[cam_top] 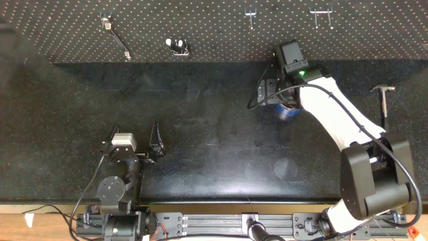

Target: Place Tools Onto Pegboard

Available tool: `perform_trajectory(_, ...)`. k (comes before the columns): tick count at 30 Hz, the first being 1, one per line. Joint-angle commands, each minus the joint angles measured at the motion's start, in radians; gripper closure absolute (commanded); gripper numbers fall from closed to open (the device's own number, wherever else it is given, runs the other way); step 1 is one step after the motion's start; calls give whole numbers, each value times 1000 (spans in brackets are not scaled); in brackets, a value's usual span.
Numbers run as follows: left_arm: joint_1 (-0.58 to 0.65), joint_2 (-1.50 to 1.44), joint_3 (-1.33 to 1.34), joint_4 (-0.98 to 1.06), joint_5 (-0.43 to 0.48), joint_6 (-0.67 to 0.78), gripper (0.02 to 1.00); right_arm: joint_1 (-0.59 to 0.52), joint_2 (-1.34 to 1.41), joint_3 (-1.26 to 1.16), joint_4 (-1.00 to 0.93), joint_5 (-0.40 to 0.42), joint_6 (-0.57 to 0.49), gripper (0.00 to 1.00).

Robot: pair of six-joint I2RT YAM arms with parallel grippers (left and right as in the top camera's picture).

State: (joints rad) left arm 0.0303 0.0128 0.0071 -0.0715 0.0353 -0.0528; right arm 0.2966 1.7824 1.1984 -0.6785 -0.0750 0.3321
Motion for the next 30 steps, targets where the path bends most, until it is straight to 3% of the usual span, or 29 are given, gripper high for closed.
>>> perform_trajectory(1,2,-10,-2,-7,22,9,23,8,15,21,-3,36,14,86)
perform_trajectory(3,2,-10,-2,-7,22,9,23,8,15,21,-2,39,10,270)
perform_trajectory(5,2,-10,-2,-7,22,9,23,9,15,21,-2,39,6,643)
perform_trajectory(7,2,-10,-2,-7,22,9,23,9,15,21,-2,40,3,871)
perform_trajectory(8,2,-10,-2,-7,22,9,23,9,15,21,-3,42,3,921)
perform_trajectory(16,2,-10,-2,-7,22,9,23,24,-46,20,26,42,4,925)
perform_trajectory(24,2,-10,-2,-7,22,9,23,89,-386,-6,112,42,4,925)
perform_trajectory(30,2,-10,-2,-7,22,9,23,117,-489,-6,118,43,3,925)
